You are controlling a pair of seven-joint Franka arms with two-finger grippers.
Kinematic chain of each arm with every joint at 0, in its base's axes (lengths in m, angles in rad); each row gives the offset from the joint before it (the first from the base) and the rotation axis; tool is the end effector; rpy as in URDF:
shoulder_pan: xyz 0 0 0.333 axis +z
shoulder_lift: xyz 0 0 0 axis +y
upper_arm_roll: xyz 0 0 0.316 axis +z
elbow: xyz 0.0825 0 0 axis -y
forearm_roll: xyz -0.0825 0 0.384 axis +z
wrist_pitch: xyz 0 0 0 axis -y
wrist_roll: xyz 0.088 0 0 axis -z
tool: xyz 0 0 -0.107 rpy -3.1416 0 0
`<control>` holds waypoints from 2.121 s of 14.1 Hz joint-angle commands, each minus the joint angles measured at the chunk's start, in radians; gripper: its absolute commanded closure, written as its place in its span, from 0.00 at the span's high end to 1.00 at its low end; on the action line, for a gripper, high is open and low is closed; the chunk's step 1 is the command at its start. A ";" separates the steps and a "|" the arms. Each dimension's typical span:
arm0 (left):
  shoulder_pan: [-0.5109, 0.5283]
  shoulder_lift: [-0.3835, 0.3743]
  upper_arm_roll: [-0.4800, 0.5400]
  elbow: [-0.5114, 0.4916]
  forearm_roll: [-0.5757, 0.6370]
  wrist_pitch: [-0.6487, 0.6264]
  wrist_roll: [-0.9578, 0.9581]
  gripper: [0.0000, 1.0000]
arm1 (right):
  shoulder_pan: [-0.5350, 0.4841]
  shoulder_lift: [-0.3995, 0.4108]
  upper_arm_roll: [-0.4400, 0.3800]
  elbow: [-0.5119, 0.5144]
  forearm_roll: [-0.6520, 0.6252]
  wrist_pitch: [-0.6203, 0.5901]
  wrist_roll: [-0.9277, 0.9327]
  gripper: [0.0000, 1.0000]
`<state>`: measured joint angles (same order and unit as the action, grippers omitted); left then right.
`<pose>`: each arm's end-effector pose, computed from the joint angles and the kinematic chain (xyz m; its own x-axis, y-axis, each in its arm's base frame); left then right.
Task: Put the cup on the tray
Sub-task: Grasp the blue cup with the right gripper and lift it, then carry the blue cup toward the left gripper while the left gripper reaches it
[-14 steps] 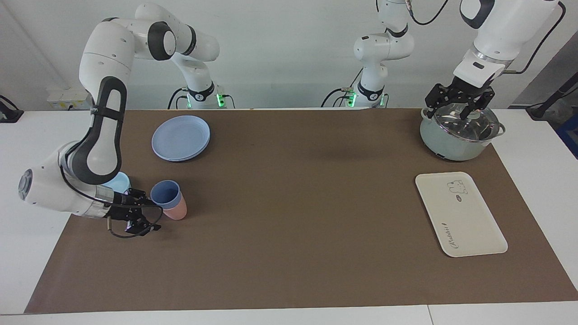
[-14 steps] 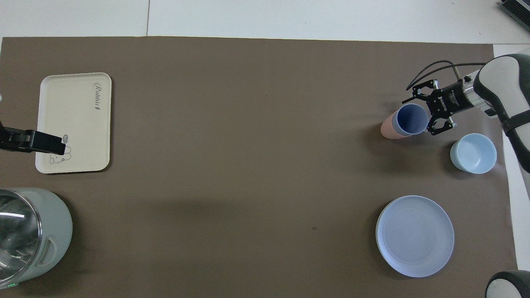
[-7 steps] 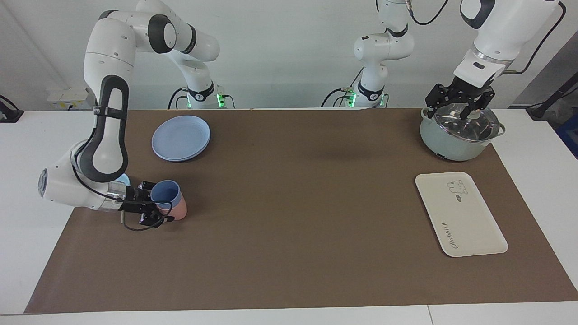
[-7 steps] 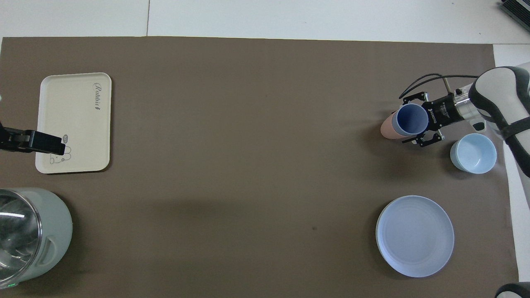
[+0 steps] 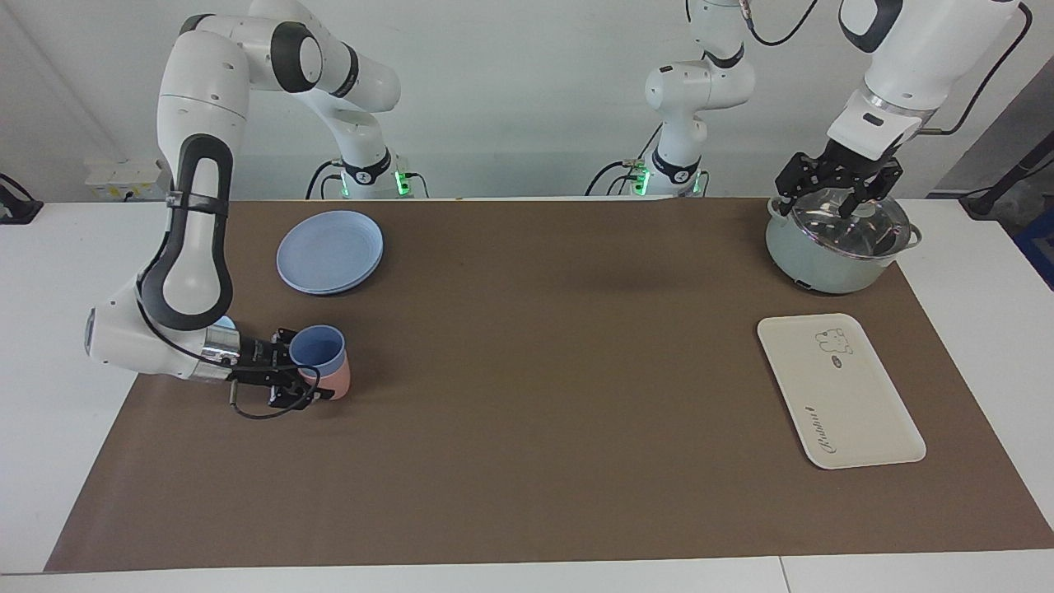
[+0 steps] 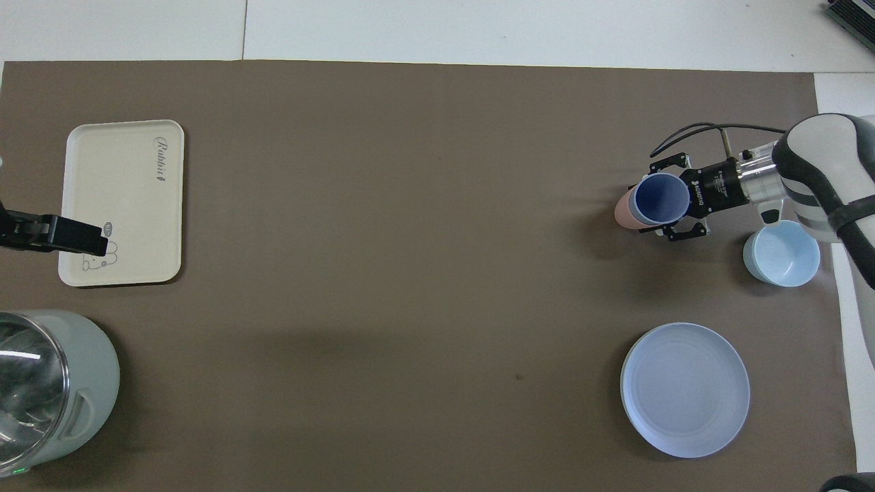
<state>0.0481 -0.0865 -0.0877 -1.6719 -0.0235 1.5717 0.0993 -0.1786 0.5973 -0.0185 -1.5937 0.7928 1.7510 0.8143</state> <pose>0.5261 -0.0254 0.6235 0.9904 -0.1380 -0.0124 -0.1378 -0.9903 0.0172 0.6558 -0.0644 0.2787 0.1763 -0.6520 -0.7375 -0.9774 -0.2050 -0.0525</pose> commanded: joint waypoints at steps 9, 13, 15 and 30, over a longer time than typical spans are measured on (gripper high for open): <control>-0.200 -0.024 -0.021 -0.057 -0.030 0.117 -0.433 1.00 | 0.395 -0.163 0.003 -0.052 0.075 0.289 0.411 0.00; -0.388 -0.056 -0.021 -0.189 -0.088 0.454 -0.876 1.00 | 0.507 -0.195 0.003 -0.039 0.074 0.427 0.598 0.00; -0.453 -0.042 -0.021 -0.215 -0.088 0.569 -0.986 1.00 | 0.540 -0.215 0.003 -0.039 0.071 0.446 0.654 0.00; -0.551 0.159 -0.018 -0.127 -0.076 0.817 -1.165 0.77 | 0.581 -0.244 0.002 -0.043 0.056 0.447 0.684 0.00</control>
<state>-0.4793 0.0505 -0.1258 -1.8233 -0.1015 2.3738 -1.0517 0.3985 0.3772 -0.0145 -1.6095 0.8456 2.1817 1.4831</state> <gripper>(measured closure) 0.185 0.211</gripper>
